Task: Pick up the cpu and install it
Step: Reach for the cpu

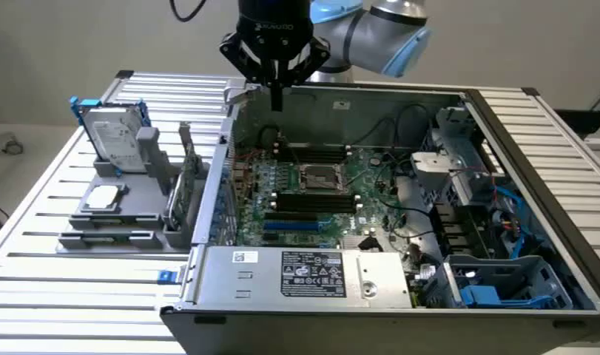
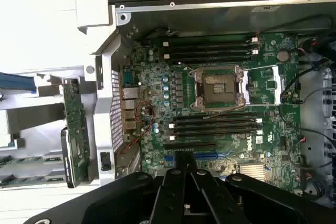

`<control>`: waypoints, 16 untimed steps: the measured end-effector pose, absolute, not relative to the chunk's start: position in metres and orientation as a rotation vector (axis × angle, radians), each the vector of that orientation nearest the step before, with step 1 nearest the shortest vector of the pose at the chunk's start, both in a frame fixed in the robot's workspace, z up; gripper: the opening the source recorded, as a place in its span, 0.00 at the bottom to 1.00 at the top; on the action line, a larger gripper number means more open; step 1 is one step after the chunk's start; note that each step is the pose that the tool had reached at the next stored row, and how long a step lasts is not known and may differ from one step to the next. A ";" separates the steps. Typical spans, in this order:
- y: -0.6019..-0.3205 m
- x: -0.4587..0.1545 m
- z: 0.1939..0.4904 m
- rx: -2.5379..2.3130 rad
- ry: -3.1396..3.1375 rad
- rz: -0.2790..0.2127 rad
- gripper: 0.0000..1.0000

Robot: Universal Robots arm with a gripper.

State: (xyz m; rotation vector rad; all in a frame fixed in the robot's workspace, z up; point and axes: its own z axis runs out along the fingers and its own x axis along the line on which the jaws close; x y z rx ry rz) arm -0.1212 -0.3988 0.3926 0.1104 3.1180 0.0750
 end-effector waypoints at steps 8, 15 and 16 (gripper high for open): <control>-0.399 -0.121 0.393 0.110 3.118 0.075 0.11; -0.391 -0.129 0.392 0.110 3.118 0.075 0.11; -0.387 -0.132 0.392 0.110 3.118 0.075 0.11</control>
